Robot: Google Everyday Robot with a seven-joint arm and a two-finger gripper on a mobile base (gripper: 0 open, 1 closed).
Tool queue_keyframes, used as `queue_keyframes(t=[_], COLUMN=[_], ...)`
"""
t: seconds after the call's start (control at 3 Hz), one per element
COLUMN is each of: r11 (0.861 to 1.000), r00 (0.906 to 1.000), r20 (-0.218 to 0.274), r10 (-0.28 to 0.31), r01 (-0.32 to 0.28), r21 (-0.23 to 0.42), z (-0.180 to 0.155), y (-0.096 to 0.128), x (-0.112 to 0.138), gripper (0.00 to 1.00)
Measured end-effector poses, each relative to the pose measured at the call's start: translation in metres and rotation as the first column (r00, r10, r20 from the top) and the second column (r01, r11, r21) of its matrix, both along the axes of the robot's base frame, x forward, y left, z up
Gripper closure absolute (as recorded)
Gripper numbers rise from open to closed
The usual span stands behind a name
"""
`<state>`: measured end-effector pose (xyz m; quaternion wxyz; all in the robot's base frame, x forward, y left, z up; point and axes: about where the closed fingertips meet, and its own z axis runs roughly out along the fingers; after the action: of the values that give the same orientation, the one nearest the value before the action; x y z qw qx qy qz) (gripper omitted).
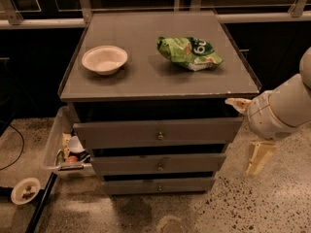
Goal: Open top drawer
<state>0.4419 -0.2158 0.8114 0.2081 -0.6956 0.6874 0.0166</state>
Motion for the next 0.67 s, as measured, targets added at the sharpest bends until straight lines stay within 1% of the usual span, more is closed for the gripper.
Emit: queue_keyframes(t=[0.33,0.67], r11=[1.0,0.999], r00=[0.9998,0.9991], r20=[-0.011,-0.014], r10=[0.016,0.041], r01=[-0.016,-0.041], r21=[-0.014,-0.02], z=[-0.013,-0.038], y=[0.006,0.011], x=[0.009,0.033], gripper=[0.0,0.0])
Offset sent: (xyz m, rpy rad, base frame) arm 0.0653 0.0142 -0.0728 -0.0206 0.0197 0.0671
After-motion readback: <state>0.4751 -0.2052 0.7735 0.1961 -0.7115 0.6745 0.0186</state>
